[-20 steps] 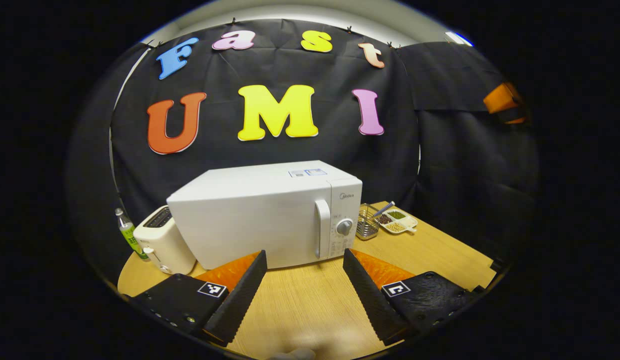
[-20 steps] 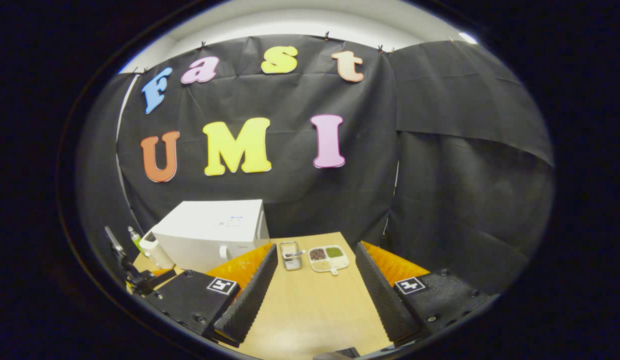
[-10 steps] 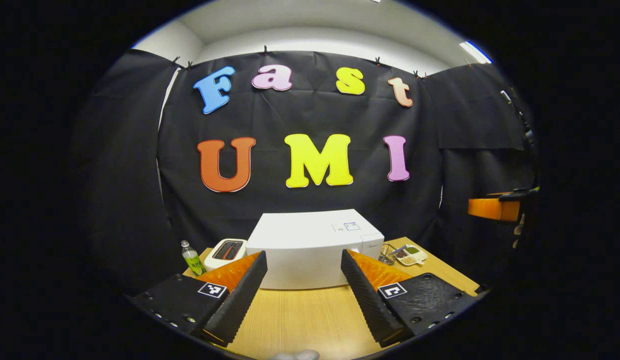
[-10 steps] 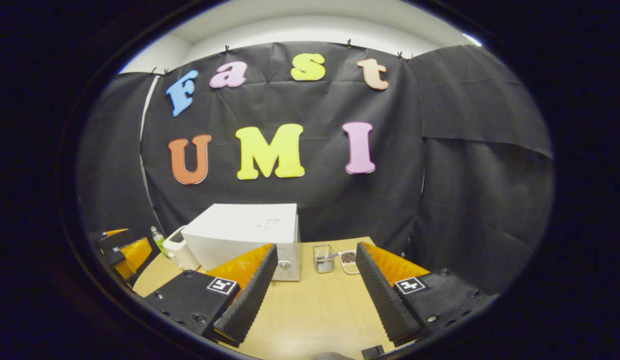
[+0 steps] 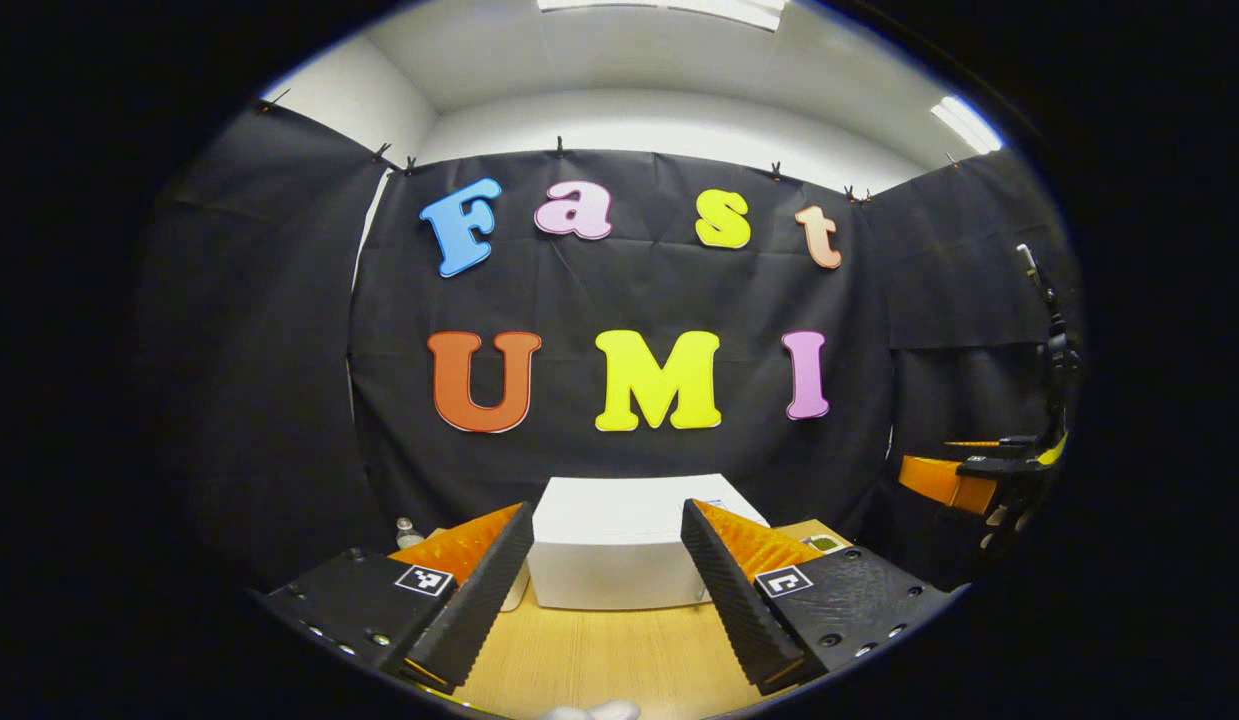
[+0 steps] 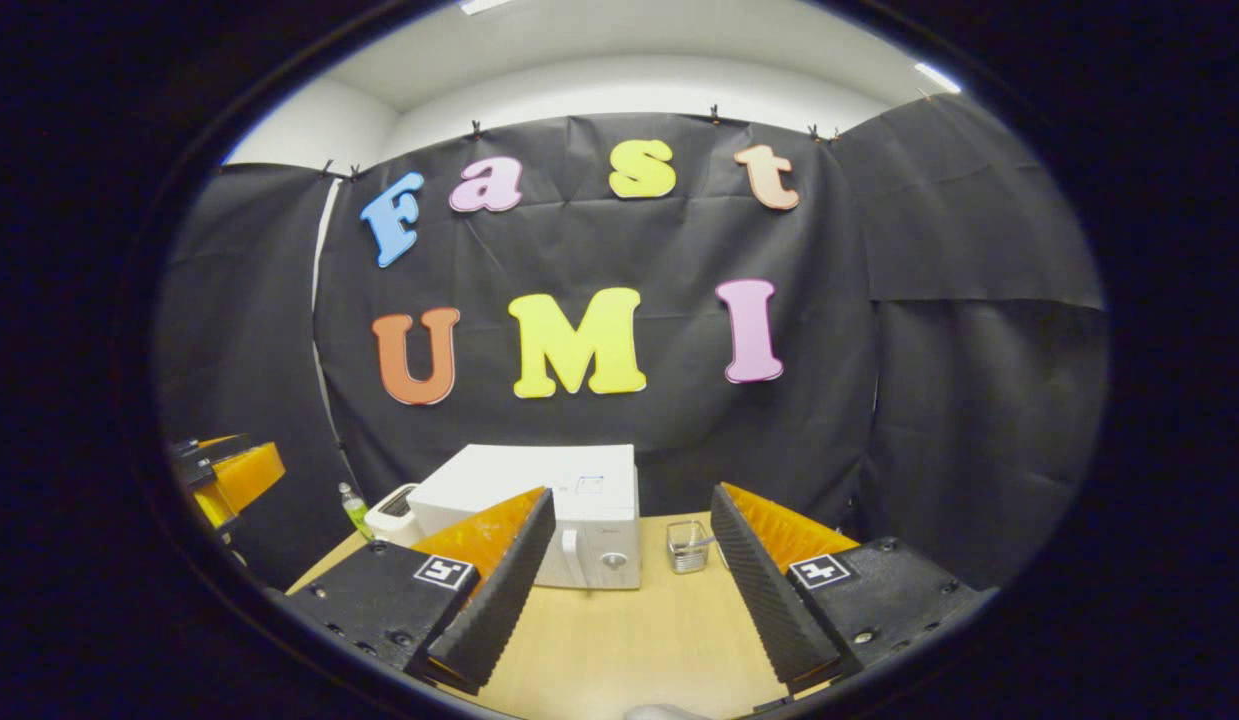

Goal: Open the microwave oven with the left hand, put the food in, and close the microwave oven.

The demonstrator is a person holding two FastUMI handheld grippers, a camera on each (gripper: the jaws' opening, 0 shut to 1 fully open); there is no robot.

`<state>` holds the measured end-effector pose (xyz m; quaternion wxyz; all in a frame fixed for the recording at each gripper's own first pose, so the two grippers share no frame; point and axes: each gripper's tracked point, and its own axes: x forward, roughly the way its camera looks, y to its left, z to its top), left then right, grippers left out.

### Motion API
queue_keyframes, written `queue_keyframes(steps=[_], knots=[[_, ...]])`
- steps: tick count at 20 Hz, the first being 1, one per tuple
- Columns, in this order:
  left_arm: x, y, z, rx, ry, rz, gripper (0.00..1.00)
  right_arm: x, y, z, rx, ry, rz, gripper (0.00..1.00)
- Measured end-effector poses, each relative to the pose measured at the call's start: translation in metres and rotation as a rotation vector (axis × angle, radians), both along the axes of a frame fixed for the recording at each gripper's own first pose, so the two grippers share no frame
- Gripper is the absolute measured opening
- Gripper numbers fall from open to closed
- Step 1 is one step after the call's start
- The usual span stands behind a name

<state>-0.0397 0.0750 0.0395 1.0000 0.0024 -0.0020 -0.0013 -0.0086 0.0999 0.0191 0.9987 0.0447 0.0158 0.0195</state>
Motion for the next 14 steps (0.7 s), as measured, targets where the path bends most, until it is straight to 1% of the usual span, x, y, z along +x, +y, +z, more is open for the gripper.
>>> queue_keyframes(steps=[2,8,14], knots=[[-0.001,0.004,0.009,-0.014,-0.019,0.012,0.94,-0.001,0.0,0.01,-0.009,-0.023,0.003,1.0],[0.003,0.012,0.023,-0.01,-0.054,0.045,0.94,-0.005,0.002,0.027,-0.027,-0.057,0.015,1.0],[0.001,0.01,0.025,-0.007,-0.062,0.033,0.94,-0.009,0.002,0.031,-0.041,-0.071,0.012,1.0]])
